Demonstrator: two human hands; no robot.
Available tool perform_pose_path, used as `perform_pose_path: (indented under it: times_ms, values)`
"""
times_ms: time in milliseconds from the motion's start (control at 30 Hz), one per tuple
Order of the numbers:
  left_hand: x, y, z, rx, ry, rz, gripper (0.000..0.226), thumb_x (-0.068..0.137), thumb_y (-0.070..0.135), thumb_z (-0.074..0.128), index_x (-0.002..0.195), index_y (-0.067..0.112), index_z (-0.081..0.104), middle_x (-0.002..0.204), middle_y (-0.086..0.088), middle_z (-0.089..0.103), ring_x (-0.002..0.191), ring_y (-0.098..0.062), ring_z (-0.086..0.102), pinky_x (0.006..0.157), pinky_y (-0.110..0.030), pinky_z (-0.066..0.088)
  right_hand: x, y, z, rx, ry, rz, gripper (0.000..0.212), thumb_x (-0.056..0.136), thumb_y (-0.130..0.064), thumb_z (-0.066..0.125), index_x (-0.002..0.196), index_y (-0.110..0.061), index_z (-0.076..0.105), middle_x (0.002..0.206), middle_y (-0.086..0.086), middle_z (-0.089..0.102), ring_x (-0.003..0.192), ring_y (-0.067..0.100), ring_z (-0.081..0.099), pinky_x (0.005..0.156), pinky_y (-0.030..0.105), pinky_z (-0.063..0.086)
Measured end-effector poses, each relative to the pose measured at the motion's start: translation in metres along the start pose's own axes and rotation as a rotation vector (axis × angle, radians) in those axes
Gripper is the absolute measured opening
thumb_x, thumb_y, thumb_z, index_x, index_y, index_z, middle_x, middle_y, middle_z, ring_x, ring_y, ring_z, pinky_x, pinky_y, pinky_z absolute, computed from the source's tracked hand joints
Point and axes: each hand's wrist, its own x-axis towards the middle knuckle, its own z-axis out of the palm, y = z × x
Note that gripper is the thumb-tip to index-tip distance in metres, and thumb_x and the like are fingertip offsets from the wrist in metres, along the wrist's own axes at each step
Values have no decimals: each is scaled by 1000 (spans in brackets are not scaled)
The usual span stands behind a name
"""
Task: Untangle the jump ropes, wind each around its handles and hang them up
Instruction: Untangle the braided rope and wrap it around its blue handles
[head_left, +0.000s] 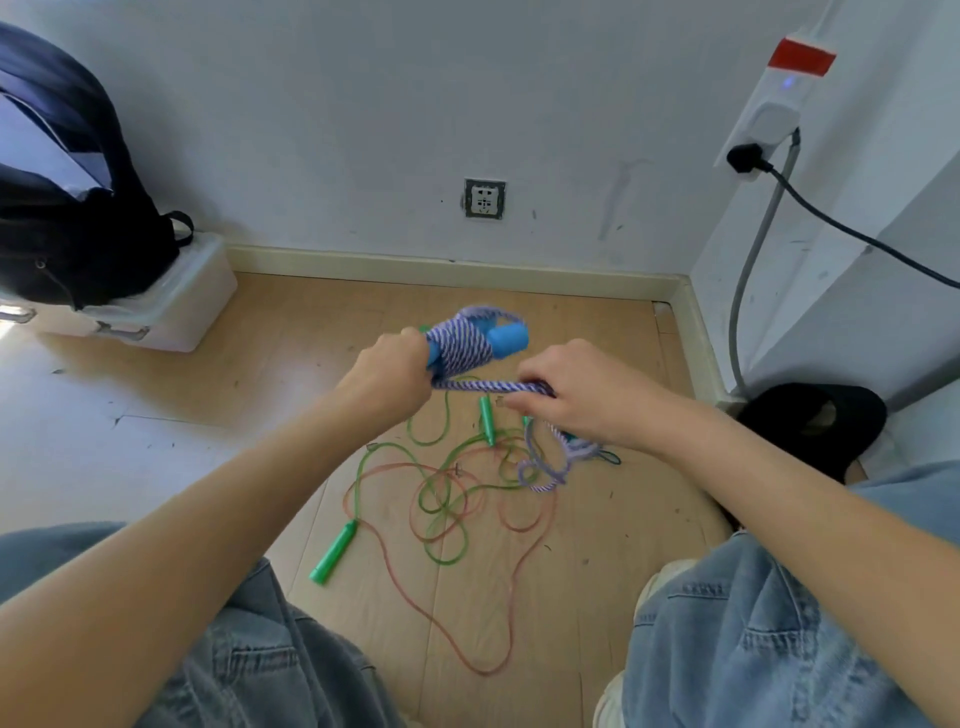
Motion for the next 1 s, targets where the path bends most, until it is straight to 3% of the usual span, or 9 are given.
perform_pose_path:
  times_ms: [200,300,400,500,600,667,767,900,1000]
  values:
    - [-42,27,19,424,-441,465,20,90,4,42,110,3,48,116,-16,56,104,-29,55,76,-27,39,1,16,-18,167,-15,-13,28,80,-38,67,78,-11,72,60,-4,56,55,7,45,53,23,33]
    - [-55,32,-2,226,-537,700,6,91,9,47,89,13,44,92,-5,54,80,-17,50,65,-17,36,-3,22,-28,435,-68,11,15,73,-35,73,73,-20,72,60,-4,56,53,2,44,51,16,36]
    - [-53,22,-37,-211,-494,782,17,88,7,56,100,19,52,90,7,56,78,-6,53,70,-12,43,-9,37,-40,714,-82,90,7,73,-29,69,73,-23,71,63,-1,59,50,2,51,49,16,43]
    - [-47,13,-51,-609,-393,718,39,84,3,60,114,23,47,92,11,58,79,1,58,72,-17,50,-9,52,-41,1045,-3,307,12,75,-2,60,78,-3,72,57,-5,64,38,0,56,60,15,52]
    - [-42,10,-48,-728,-382,659,61,84,0,58,133,28,33,107,7,58,85,-5,60,78,-21,53,-13,58,-30,1123,49,317,36,83,10,46,66,-17,62,53,-6,62,49,0,58,56,13,48]
    - [-39,9,-46,-773,-361,659,69,85,-1,57,137,35,28,114,8,57,89,-5,60,79,-21,52,-13,51,-25,1025,-129,199,28,91,2,43,73,-18,52,68,-5,57,61,7,54,65,22,48]
    - [-36,7,-47,-905,-362,659,44,86,5,58,124,24,47,99,9,63,91,-5,61,75,-17,49,-9,34,-15,1052,-326,131,25,94,-29,44,79,-10,48,57,-5,51,52,9,44,66,31,44]
    - [-32,6,-52,-1160,-446,536,29,82,11,60,110,15,55,95,3,70,90,-8,65,71,-15,51,-7,27,-9,1084,-237,91,33,95,-37,39,92,-8,55,59,-3,49,46,9,40,66,35,48]
    - [-26,3,-56,-1390,-475,356,30,75,15,56,104,8,57,92,-6,72,80,-10,67,66,-15,53,-7,24,-14,1201,-118,126,36,90,-45,44,68,-17,51,54,-7,33,43,8,26,49,23,35]
